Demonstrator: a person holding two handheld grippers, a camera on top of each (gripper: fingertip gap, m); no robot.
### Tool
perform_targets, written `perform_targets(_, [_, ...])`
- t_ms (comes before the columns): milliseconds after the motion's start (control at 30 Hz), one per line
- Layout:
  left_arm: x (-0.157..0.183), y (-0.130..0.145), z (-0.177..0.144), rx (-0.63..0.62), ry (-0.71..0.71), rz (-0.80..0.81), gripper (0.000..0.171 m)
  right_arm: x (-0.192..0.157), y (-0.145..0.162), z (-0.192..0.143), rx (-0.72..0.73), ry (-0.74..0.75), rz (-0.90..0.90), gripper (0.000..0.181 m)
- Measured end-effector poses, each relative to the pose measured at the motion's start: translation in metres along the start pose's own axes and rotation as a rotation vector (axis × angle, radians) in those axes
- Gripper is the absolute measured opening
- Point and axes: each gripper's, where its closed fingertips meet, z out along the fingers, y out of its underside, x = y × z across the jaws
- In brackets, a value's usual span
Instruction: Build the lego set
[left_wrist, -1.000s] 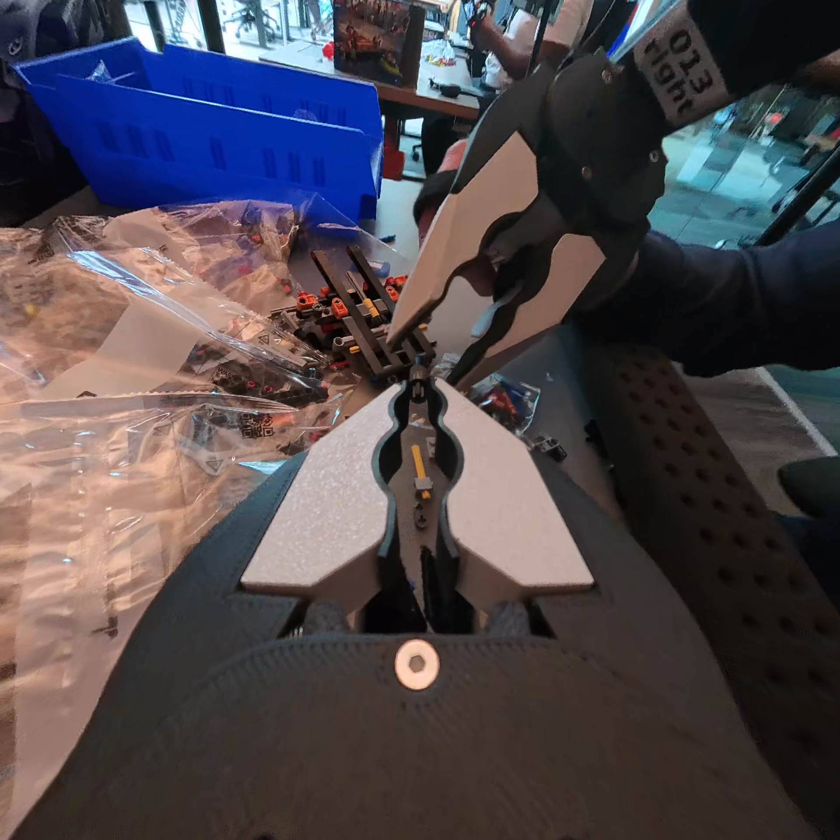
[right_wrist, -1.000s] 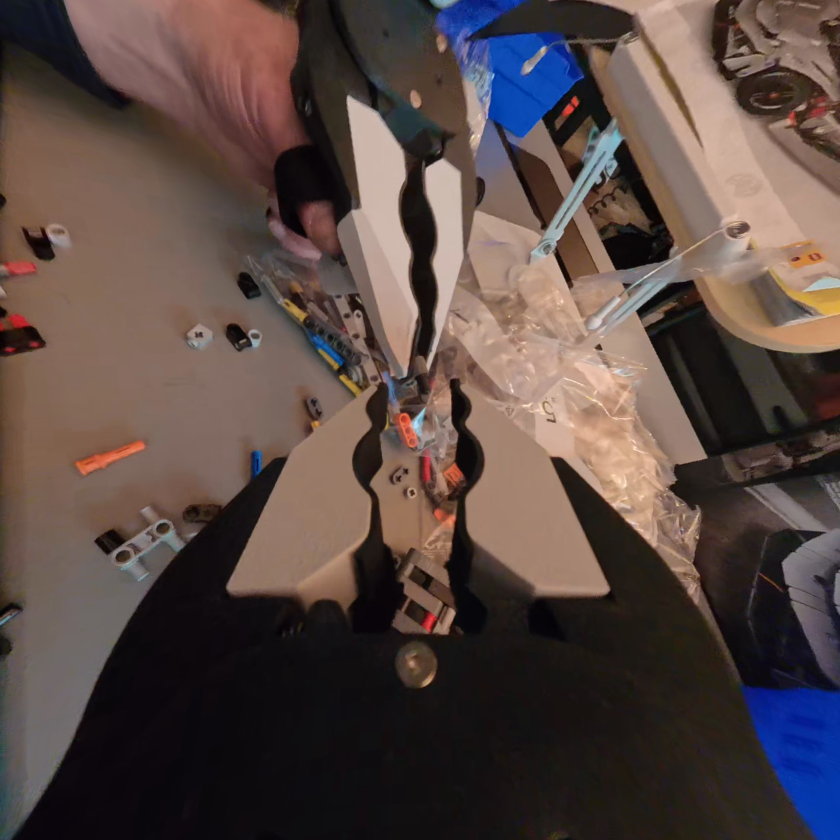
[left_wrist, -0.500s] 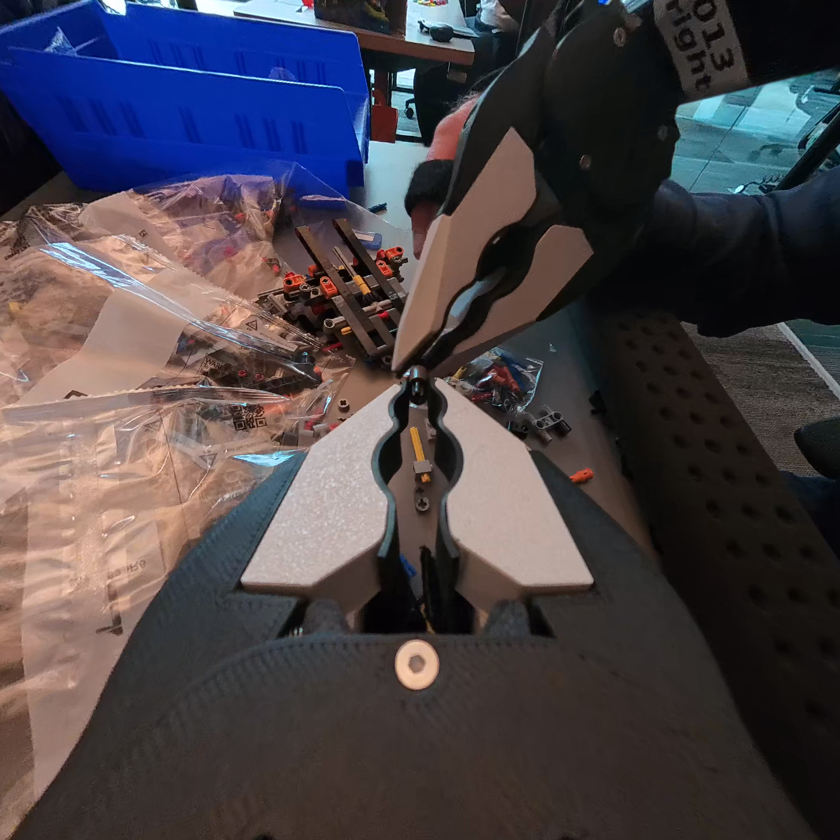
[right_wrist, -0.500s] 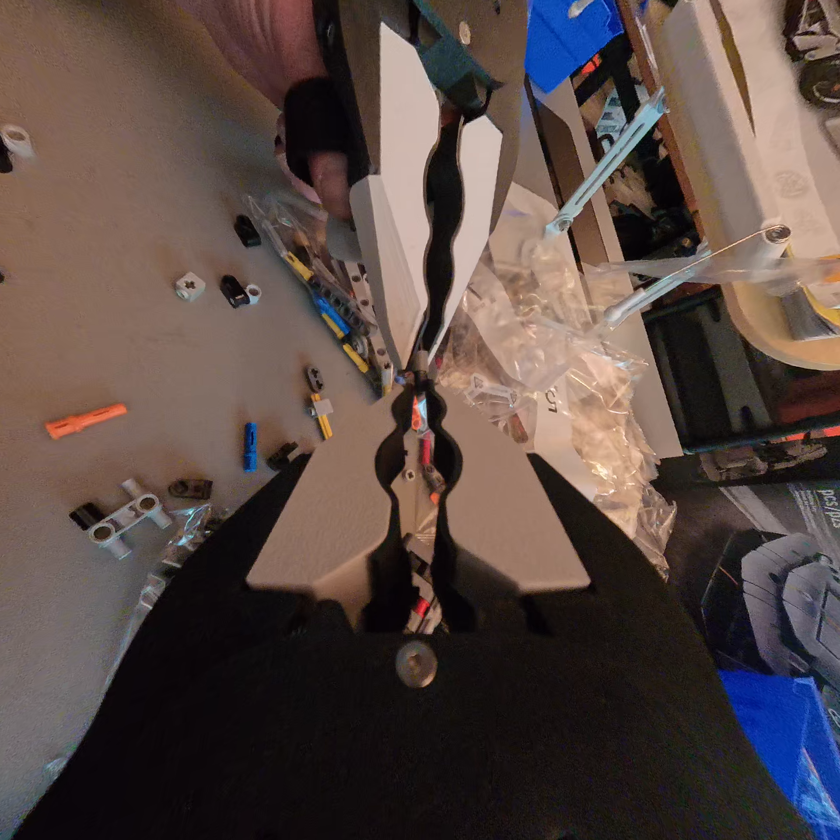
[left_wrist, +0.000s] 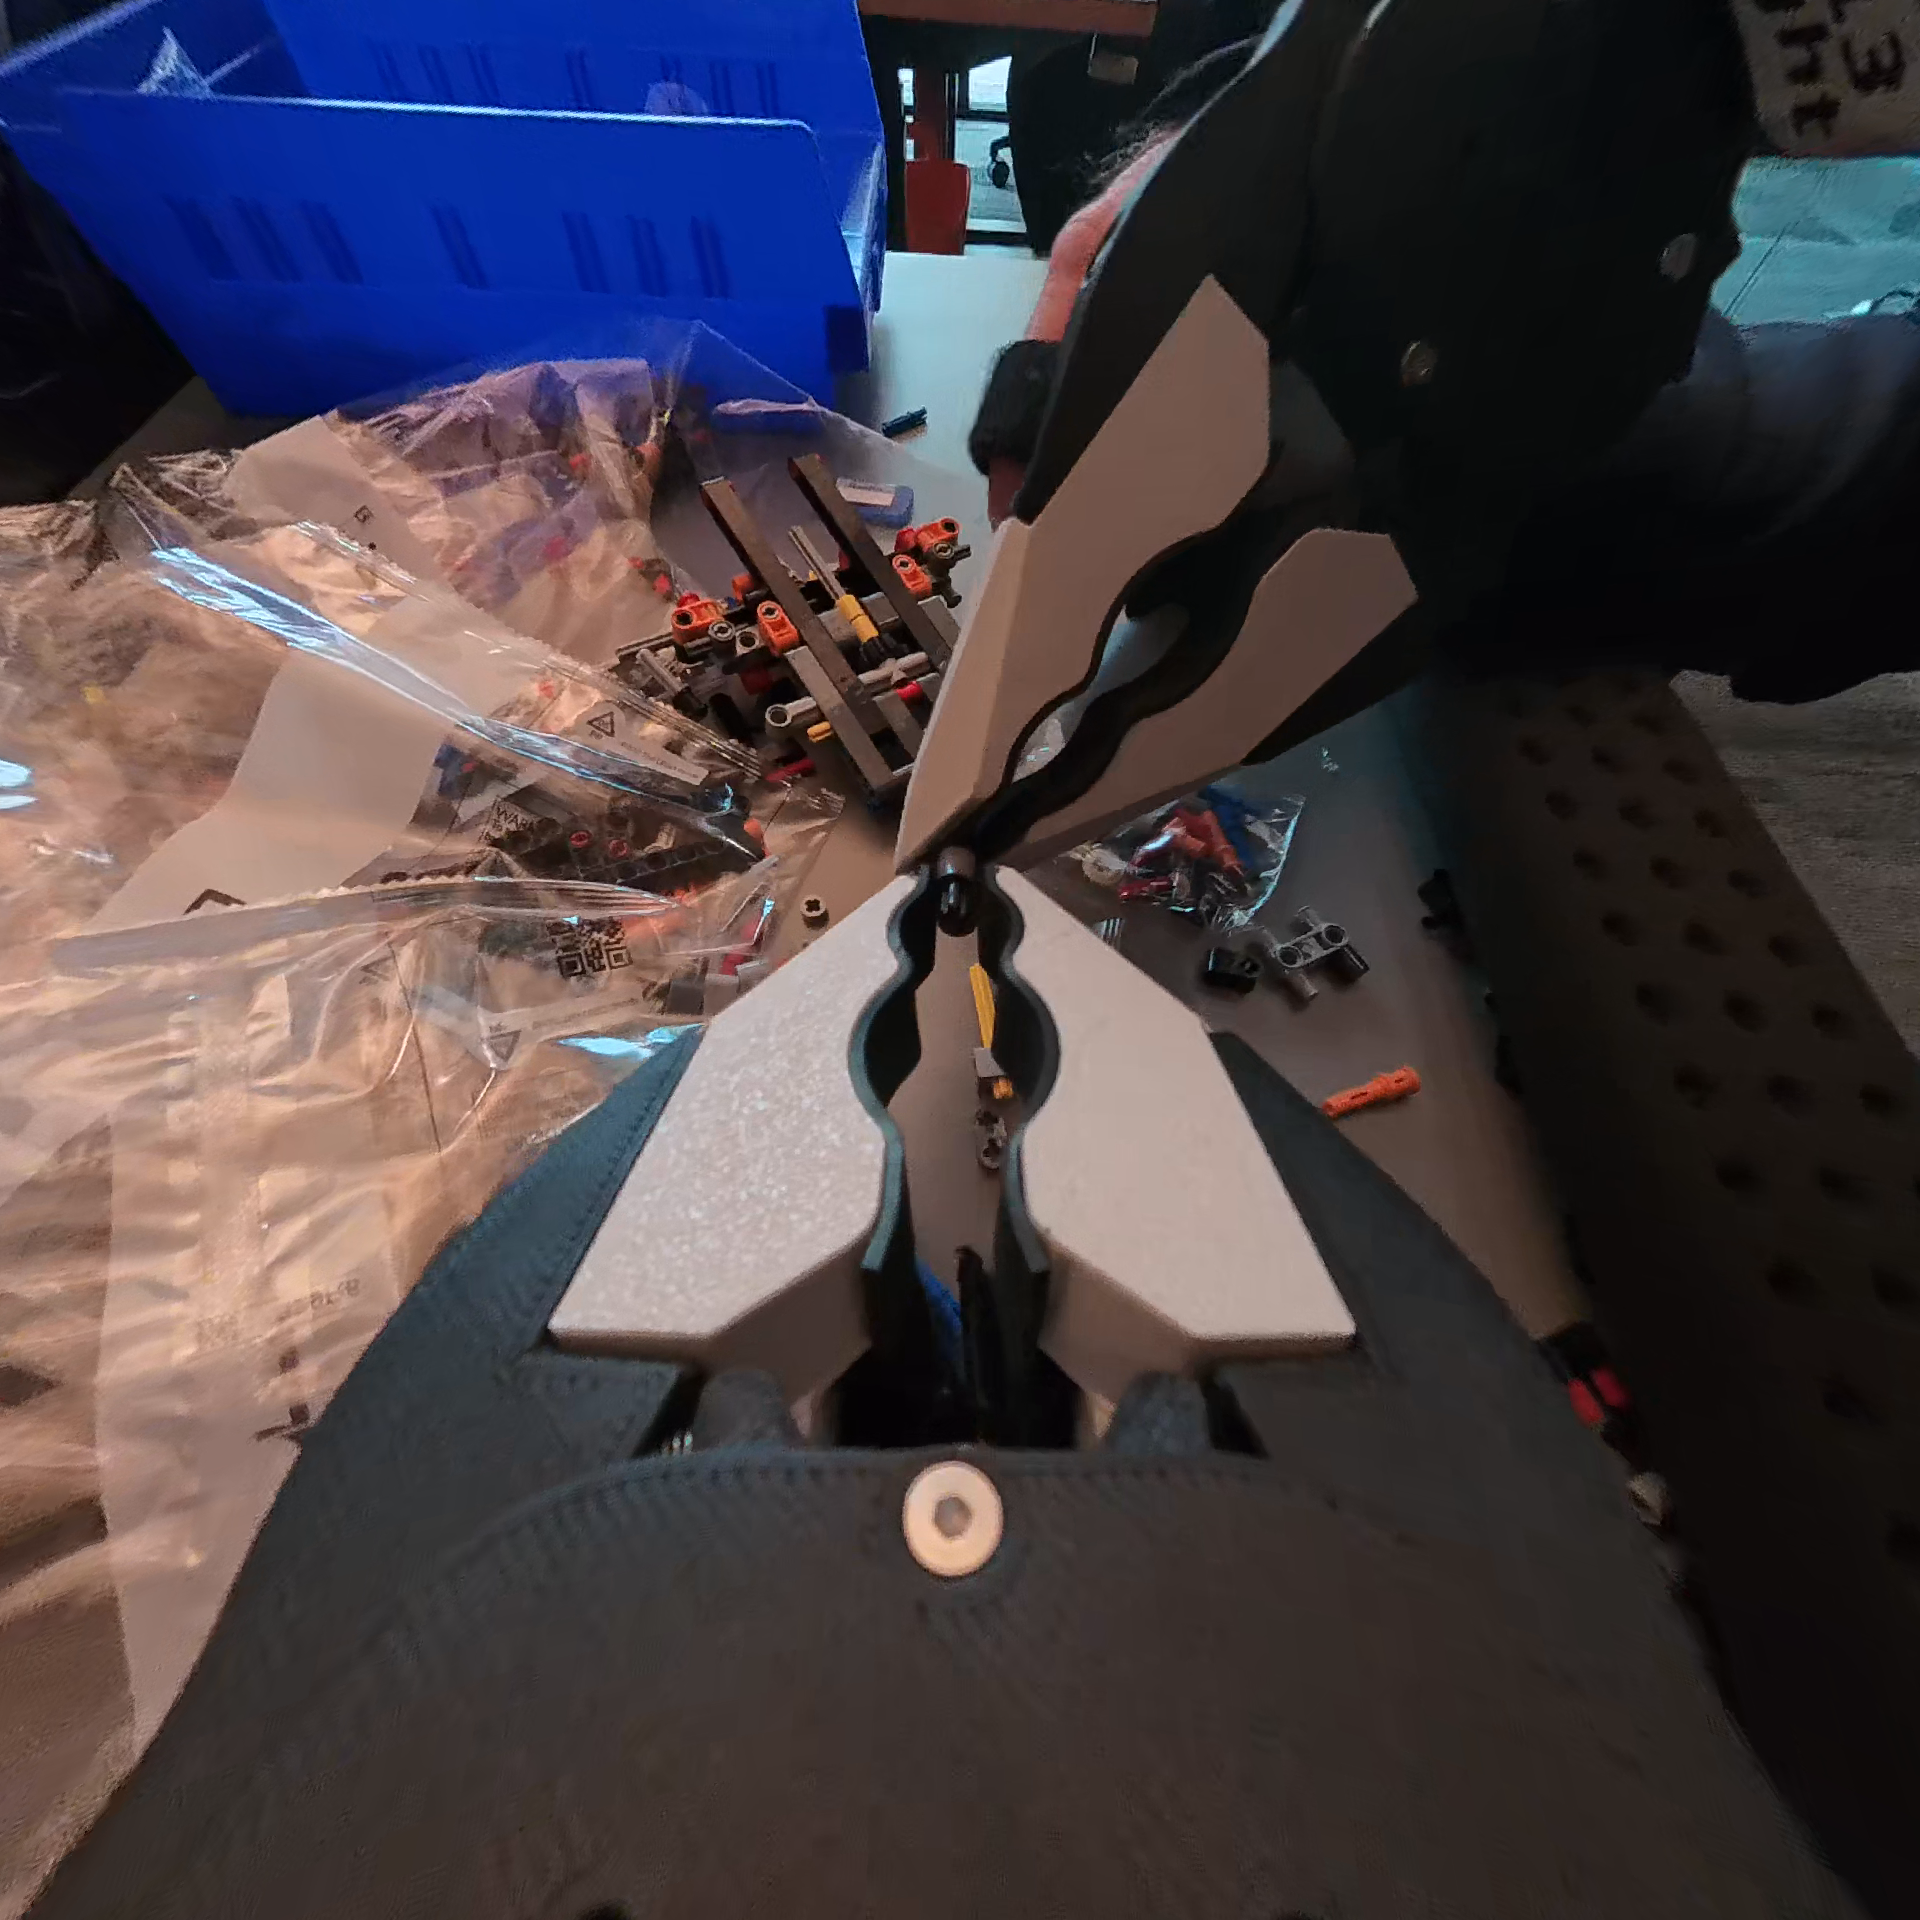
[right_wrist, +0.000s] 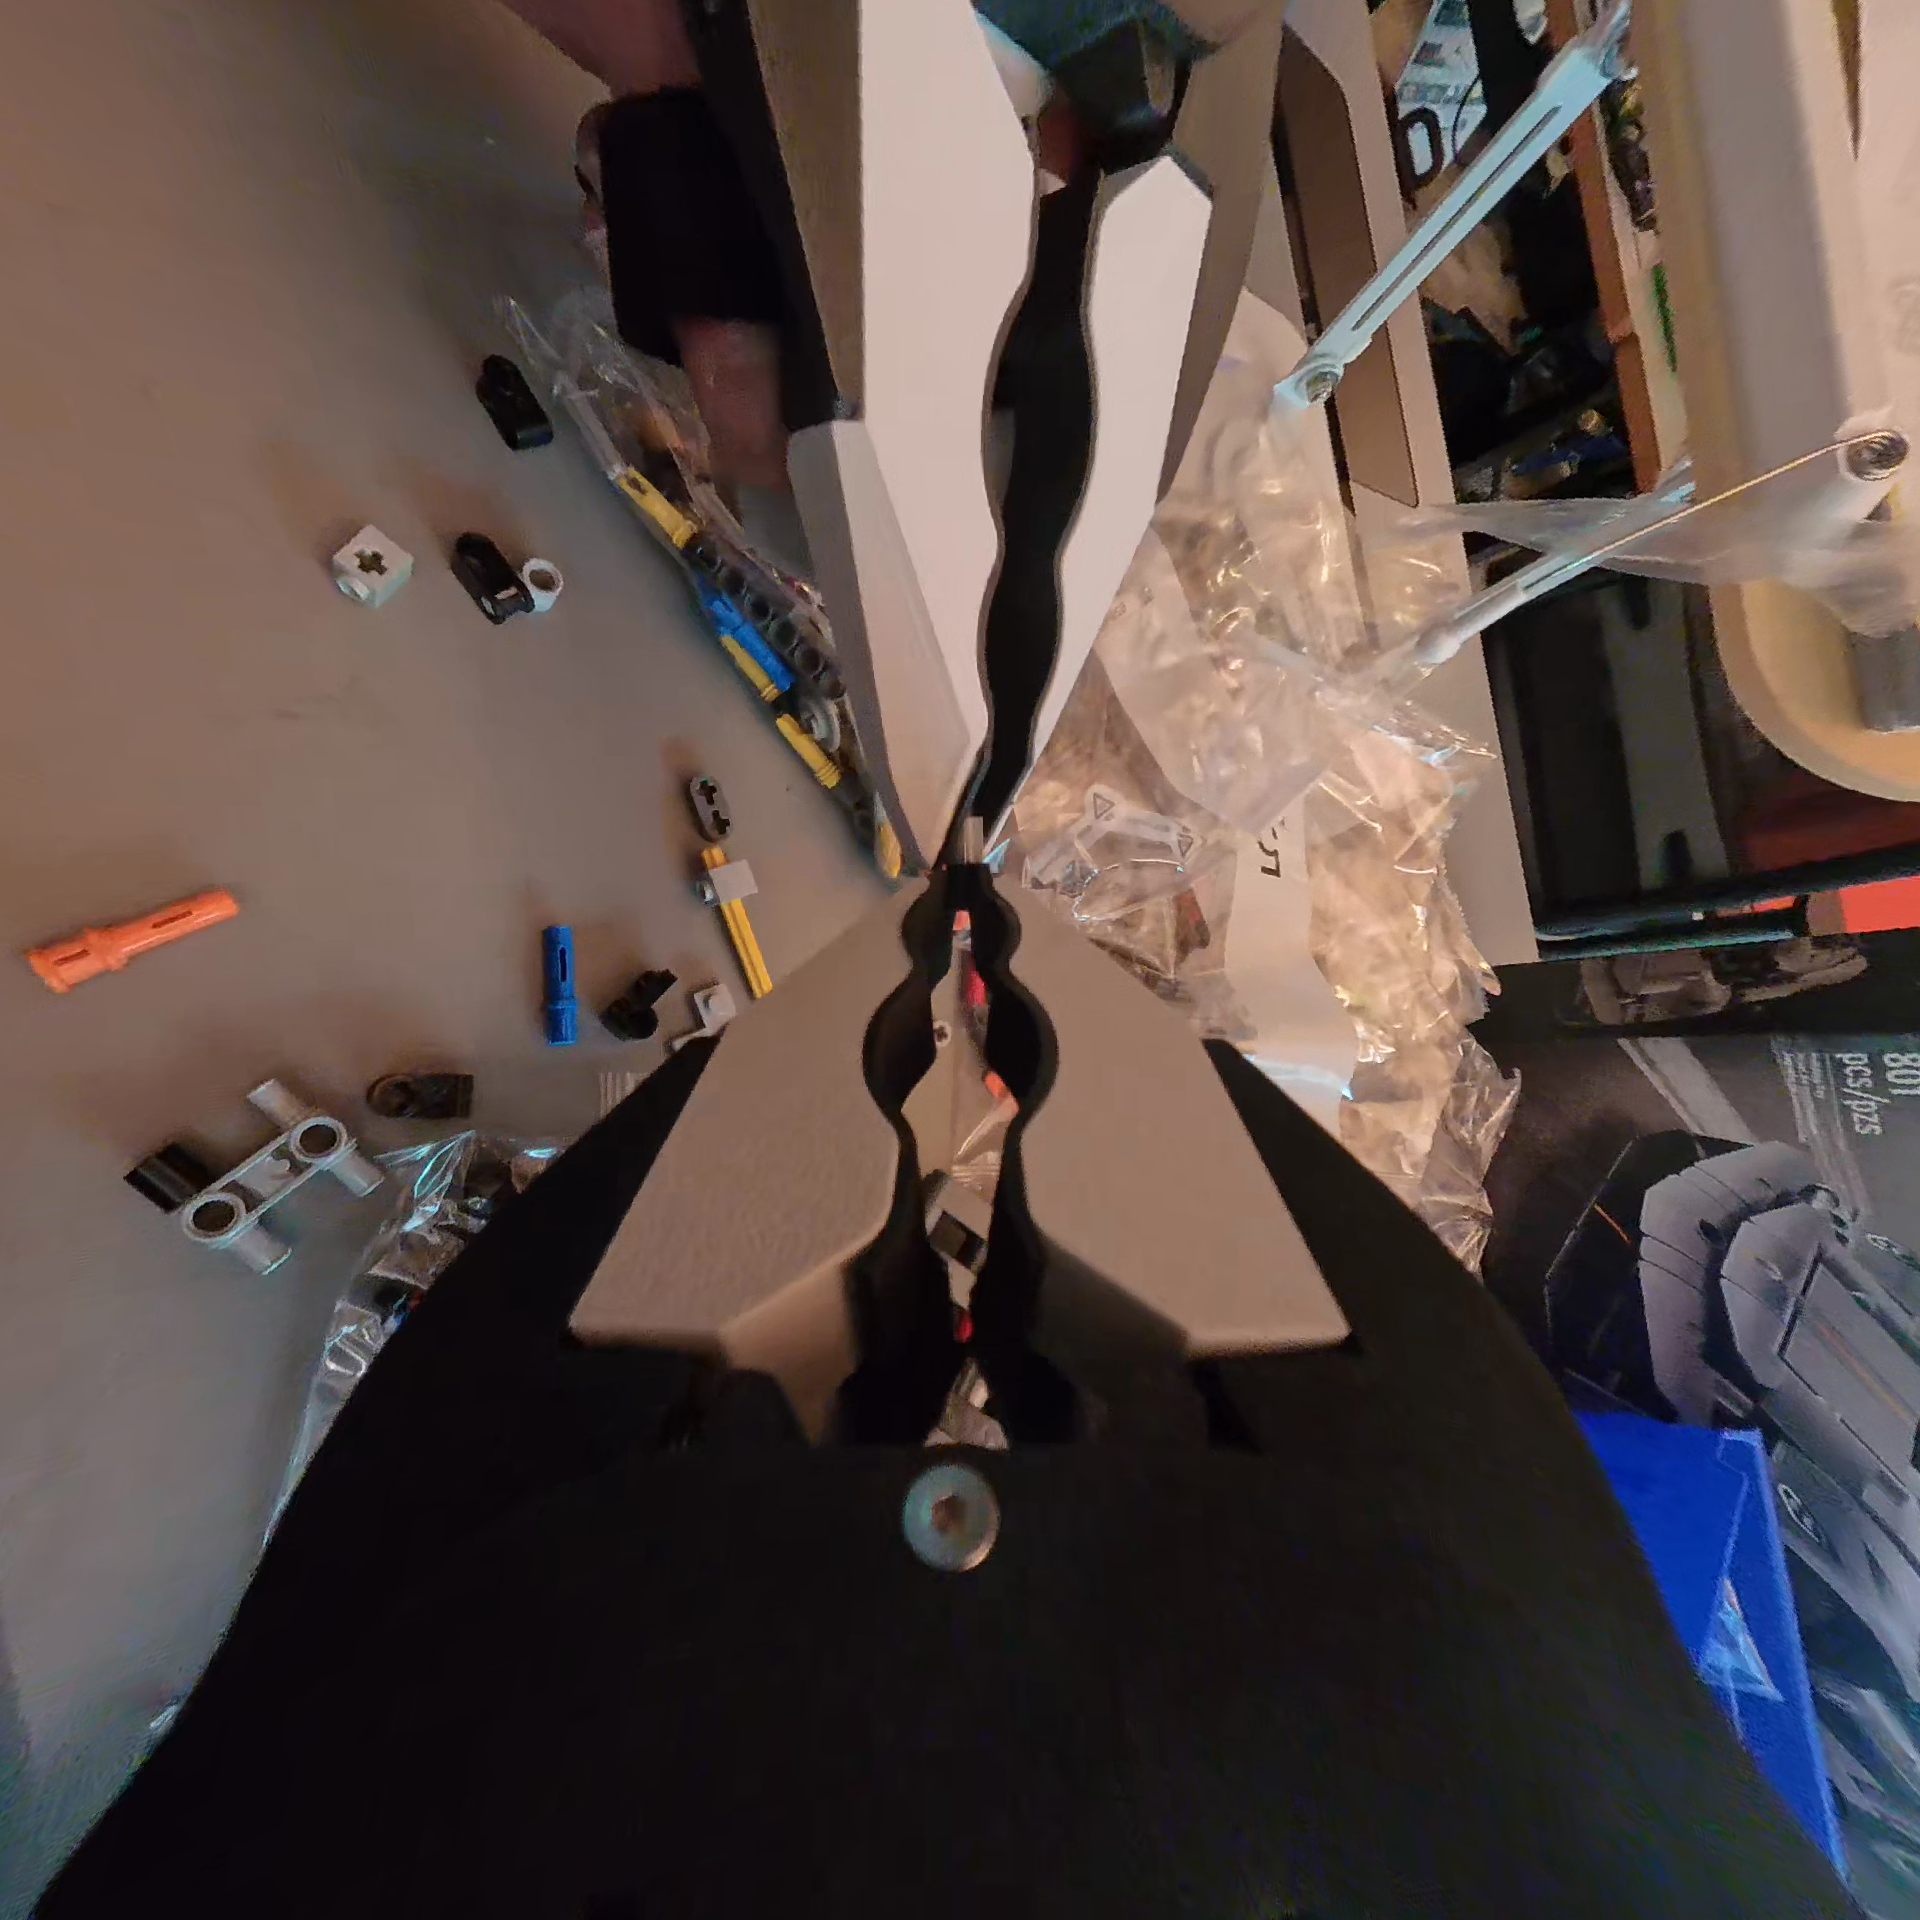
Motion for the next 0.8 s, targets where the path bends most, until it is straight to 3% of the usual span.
perform_targets(500, [0.012, -0.009, -0.010, -0.009, 0.043, 0.066, 0.005, -0.005, -0.008, -0.012, 0.071, -0.054, 0.025, 0.000])
perform_targets(533, [0.012, -0.009, -0.012, -0.007, 0.043, 0.070, 0.005, -0.003, 0.002, -0.011, 0.022, -0.044, 0.010, 0.000])
perform_targets(567, [-0.001, -0.016, -0.026, 0.037, -0.011, 0.049, 0.005, 0.001, 0.033, -0.006, -0.116, -0.020, -0.018, 0.000])
perform_targets(600, [-0.019, -0.033, -0.056, 0.150, -0.063, -0.010, 0.004, 0.002, 0.049, -0.005, -0.136, -0.039, 0.014, 0.000])
perform_targets(633, [-0.035, -0.046, -0.086, 0.237, -0.125, -0.033, 0.004, 0.006, 0.039, -0.012, -0.055, -0.047, 0.075, 0.000])
perform_targets(667, [-0.038, -0.045, -0.094, 0.209, -0.157, 0.004, 0.004, 0.012, 0.017, -0.020, 0.039, -0.036, 0.106, 0.000])
perform_targets(800, [-0.015, -0.030, -0.055, 0.083, -0.098, 0.113, 0.005, 0.002, -0.007, -0.016, 0.165, -0.099, 0.167, 0.000])
